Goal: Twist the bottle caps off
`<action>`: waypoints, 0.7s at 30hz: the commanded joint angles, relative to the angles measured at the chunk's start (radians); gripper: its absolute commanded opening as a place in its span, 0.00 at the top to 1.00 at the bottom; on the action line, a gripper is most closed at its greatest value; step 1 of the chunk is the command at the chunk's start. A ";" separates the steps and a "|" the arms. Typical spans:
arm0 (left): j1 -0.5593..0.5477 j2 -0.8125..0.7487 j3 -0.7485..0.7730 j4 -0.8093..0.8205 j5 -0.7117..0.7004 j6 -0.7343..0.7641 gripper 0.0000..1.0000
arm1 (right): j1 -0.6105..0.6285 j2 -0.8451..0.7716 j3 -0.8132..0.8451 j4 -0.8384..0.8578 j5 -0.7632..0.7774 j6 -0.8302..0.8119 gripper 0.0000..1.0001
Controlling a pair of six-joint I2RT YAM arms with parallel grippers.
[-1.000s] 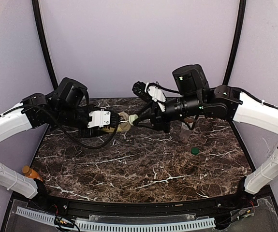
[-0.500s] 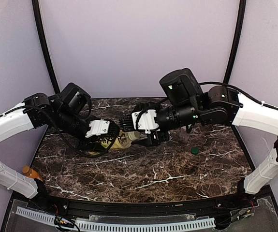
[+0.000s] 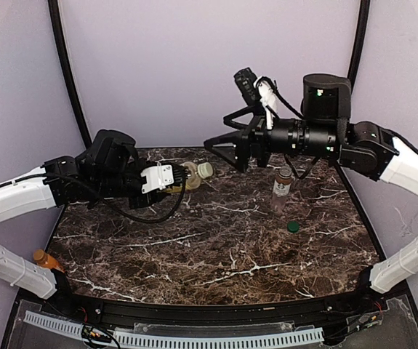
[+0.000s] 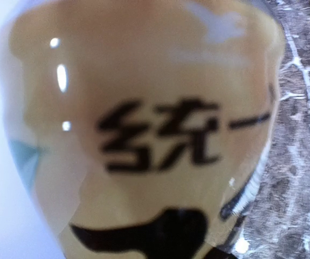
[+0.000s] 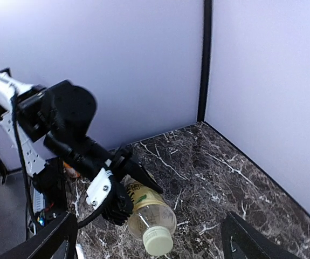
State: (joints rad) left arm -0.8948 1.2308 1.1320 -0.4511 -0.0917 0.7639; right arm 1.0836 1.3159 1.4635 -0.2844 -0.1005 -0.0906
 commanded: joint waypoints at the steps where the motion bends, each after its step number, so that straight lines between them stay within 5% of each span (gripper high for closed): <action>1: -0.001 -0.034 -0.057 0.303 -0.269 0.087 0.97 | -0.109 0.063 0.032 -0.044 -0.006 0.598 0.13; 10: -0.001 -0.034 -0.087 0.368 -0.322 0.130 0.96 | -0.132 0.157 0.106 -0.094 -0.122 0.648 0.14; 14: 0.000 -0.034 -0.086 0.366 -0.315 0.131 0.95 | -0.140 0.180 0.123 -0.088 -0.142 0.647 0.31; 21: -0.001 -0.034 -0.082 0.360 -0.303 0.132 0.95 | -0.161 0.232 0.145 -0.065 -0.205 0.657 0.44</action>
State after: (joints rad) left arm -0.8948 1.2259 1.0580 -0.1162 -0.3897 0.8886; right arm 0.9382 1.5082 1.5761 -0.3737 -0.2501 0.5507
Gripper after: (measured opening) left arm 0.457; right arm 0.566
